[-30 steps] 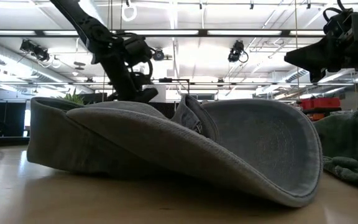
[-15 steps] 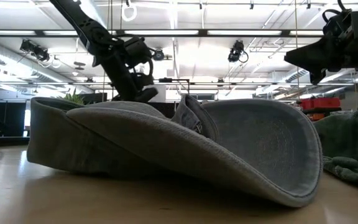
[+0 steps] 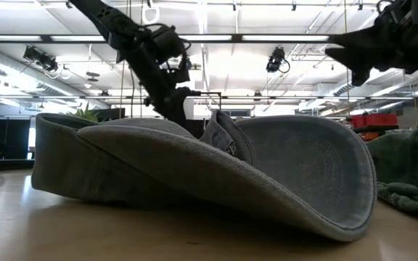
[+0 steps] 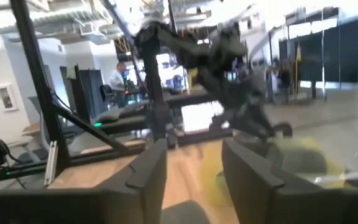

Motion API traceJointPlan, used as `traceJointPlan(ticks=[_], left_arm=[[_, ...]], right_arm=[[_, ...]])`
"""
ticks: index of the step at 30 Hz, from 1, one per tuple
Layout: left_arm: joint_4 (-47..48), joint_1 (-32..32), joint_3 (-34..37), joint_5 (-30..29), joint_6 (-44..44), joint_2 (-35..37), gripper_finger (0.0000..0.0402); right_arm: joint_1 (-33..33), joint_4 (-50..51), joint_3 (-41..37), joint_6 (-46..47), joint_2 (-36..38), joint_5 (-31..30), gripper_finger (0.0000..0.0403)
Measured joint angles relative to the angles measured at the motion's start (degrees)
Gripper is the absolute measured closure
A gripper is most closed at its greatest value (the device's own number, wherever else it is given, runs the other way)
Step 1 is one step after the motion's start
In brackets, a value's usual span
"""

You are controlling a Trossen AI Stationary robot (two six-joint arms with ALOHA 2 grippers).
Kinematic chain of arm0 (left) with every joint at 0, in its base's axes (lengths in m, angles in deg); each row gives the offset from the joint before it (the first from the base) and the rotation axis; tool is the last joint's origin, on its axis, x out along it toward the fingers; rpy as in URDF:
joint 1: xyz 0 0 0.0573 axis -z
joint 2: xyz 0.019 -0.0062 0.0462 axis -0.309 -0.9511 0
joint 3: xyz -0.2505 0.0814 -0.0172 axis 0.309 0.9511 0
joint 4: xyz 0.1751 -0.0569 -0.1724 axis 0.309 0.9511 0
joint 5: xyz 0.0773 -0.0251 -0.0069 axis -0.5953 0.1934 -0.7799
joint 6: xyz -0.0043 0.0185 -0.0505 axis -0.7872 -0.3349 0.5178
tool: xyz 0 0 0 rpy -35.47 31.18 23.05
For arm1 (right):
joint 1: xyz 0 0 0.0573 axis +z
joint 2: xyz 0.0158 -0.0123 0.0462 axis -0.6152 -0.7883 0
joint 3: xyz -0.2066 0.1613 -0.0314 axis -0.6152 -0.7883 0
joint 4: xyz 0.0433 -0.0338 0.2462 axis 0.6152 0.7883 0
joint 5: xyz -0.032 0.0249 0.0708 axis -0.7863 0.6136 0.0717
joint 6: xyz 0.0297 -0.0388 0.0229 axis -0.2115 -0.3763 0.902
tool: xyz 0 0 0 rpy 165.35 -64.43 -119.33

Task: Pick & Place hat
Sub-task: Put the top gray cap into the yellow bin

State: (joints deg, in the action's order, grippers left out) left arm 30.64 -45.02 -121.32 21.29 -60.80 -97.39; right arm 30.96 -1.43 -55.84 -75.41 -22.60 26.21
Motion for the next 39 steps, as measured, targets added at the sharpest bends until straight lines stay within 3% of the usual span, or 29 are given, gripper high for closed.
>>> traceJointPlan(ticks=[5,10,19,27,33,39], left_arm=[[9.0,1.5,-4.5,0.0,-0.2,3.2,0.0239],[16.6,2.7,-7.2,0.0,-0.8,7.8,0.0247],[26.4,2.9,-7.4,-0.4,1.1,12.9,0.0248],[32.8,2.4,-7.3,-0.5,5.5,10.9,0.0248],[32.7,2.5,-7.3,-0.5,5.7,8.7,0.0248],[32.4,2.5,-7.3,-0.6,3.4,8.5,0.0248]], right_arm=[[0.5,-6.8,0.6,-0.2,-10.1,0.4,0.0213],[2.6,-4.7,9.5,-3.1,-19.8,3.3,0.0217],[6.7,21.0,34.3,-5.6,-45.2,6.5,0.0222],[7.3,36.2,47.5,-7.6,-67.2,6.1,0.0222],[7.3,40.3,53.0,-11.2,-76.2,6.3,0.0222],[7.2,38.7,54.0,-11.2,-80.4,11.8,0.0222]])
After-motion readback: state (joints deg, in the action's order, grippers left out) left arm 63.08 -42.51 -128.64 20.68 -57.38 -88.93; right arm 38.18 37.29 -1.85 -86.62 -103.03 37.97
